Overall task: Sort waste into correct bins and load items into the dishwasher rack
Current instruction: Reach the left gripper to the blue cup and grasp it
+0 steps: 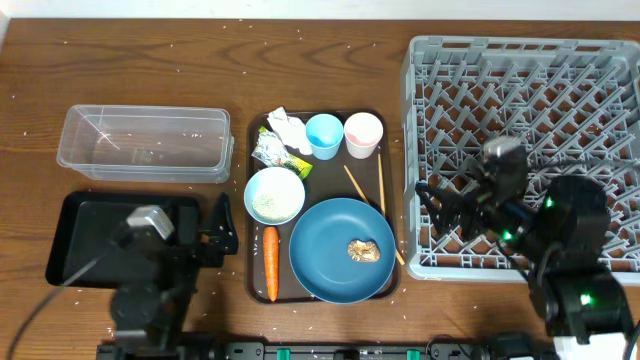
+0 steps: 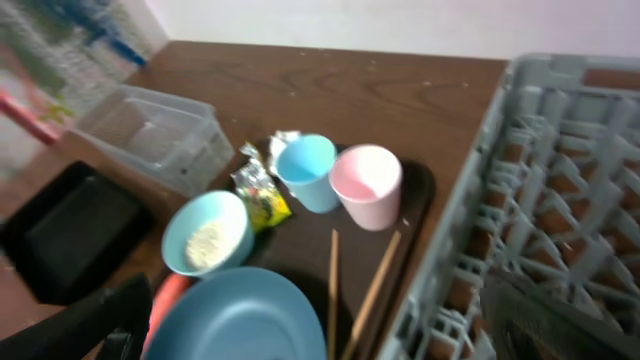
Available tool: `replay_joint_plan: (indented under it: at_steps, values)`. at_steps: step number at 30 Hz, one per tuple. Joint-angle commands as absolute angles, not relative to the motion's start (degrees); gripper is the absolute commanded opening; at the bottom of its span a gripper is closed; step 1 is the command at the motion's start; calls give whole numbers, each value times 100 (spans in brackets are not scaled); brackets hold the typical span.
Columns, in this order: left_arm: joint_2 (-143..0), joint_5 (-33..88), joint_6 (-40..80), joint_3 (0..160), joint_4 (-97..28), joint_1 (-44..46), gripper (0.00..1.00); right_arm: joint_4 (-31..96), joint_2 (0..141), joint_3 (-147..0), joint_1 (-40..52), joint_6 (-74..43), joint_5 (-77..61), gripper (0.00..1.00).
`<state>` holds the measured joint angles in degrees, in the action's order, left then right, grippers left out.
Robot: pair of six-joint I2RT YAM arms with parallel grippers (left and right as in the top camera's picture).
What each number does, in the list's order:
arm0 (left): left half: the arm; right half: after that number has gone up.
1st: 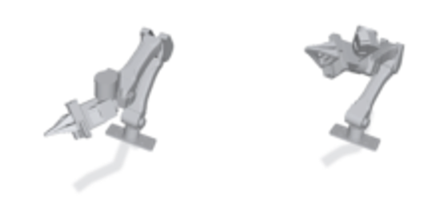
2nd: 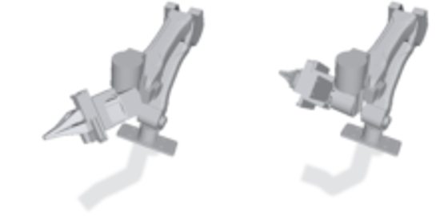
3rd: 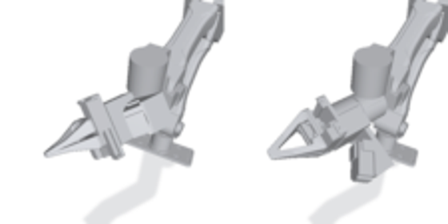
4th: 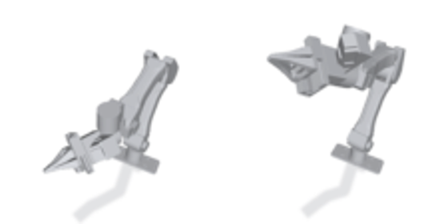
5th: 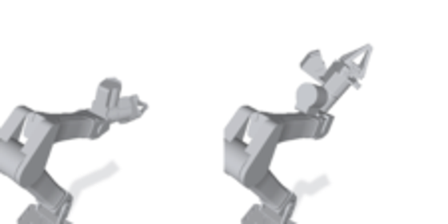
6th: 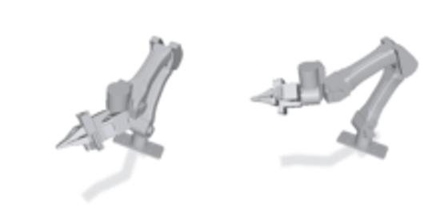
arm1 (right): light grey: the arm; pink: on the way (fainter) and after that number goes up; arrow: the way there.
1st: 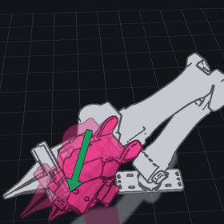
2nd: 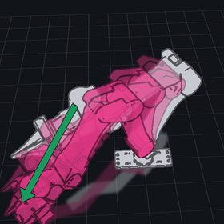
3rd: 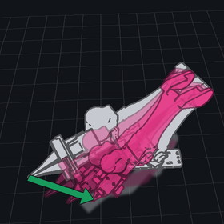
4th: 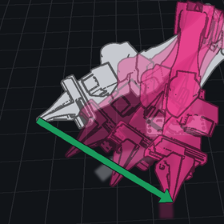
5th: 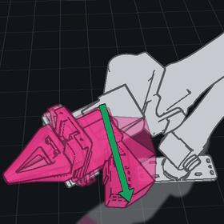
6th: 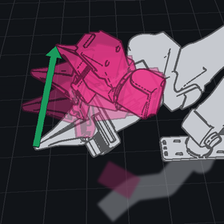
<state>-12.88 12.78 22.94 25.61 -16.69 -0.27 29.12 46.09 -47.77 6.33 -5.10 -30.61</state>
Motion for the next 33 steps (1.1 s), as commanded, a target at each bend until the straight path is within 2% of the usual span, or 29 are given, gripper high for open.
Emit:
replay_joint_plan:
  at_steps: [1,6,11,18,23,30,33]
  values:
    - [-2316,1490,2270,3830,-2357,-45,98,2969,4799,-5002,543,-467,-3347,99]
    - [-4075,1911,2014,5529,-3750,-25,98,3334,5116,-5089,543,-1094,-2742,99]
    - [-5555,2034,2016,6779,-4628,156,98,3966,5502,-5216,543,-1179,-2362,99]
    - [-6606,2488,2303,6956,-4285,226,98,4626,5920,-5758,541,-1249,-1472,99]
    - [-7352,2383,2032,6958,-3634,781,98,4733,6261,-6034,438,-1490,-1330,99]
    - [-8368,268,1975,6978,-3173,1826,98,4897,6506,-6031,340,-1586,-1352,99]
    - [-8748,97,1975,6978,-2727,2025,98,4956,6552,-6027,340,-1584,-1350,99]
